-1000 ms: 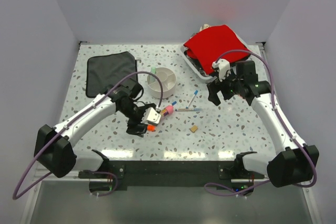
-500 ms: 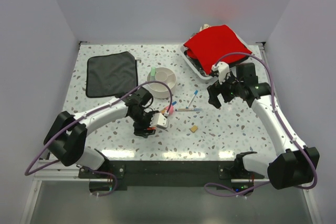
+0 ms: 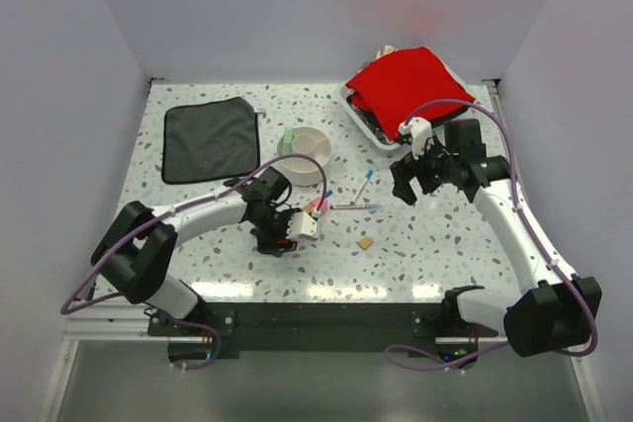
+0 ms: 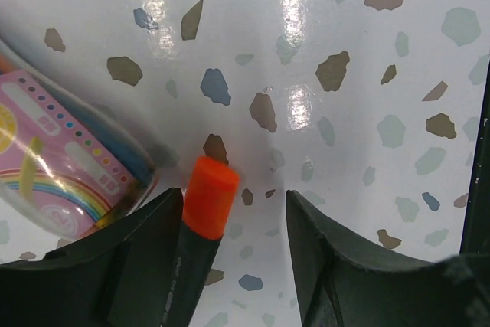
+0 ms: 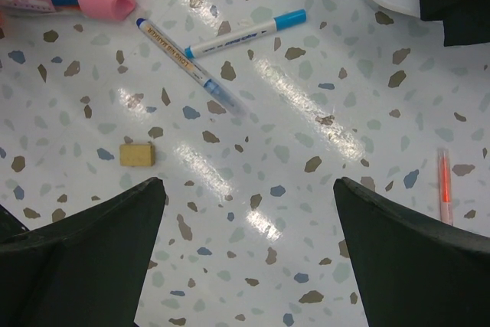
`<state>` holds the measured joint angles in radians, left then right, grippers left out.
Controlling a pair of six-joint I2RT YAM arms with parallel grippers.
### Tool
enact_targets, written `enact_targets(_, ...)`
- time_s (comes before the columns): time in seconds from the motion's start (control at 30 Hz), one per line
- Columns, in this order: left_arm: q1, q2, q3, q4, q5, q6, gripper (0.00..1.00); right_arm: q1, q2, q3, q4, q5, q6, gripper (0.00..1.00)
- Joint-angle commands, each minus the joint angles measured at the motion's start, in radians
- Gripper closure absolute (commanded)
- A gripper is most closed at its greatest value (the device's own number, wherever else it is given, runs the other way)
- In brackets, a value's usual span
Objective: Sort the stationery into containers
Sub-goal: Pick up the pen from the center of the board.
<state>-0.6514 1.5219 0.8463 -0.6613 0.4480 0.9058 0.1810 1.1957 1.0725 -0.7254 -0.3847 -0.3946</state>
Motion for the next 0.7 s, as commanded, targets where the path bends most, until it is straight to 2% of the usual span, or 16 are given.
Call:
enact_targets(0.0,-0.004,0.032,-0.010,0.032,0.011,0.002,0.39,-0.005,-0.004,0.004,-0.005,-0.010,-0.006,0.04)
enact_targets(0.17,-0.004,0.050,-0.023,0.048,0.006,0.004,0.42,-0.003,-0.007,0.000,-0.005,-0.013,0.000,0.04)
enact_targets(0.37,-0.004,0.038,-0.044,0.026,0.004,0.015,0.60,-0.005,-0.007,-0.005,0.003,-0.011,0.002,0.04)
enact_targets(0.67,-0.004,-0.020,-0.104,0.015,-0.022,0.058,0.67,-0.005,0.005,-0.005,0.015,-0.014,0.003,0.04)
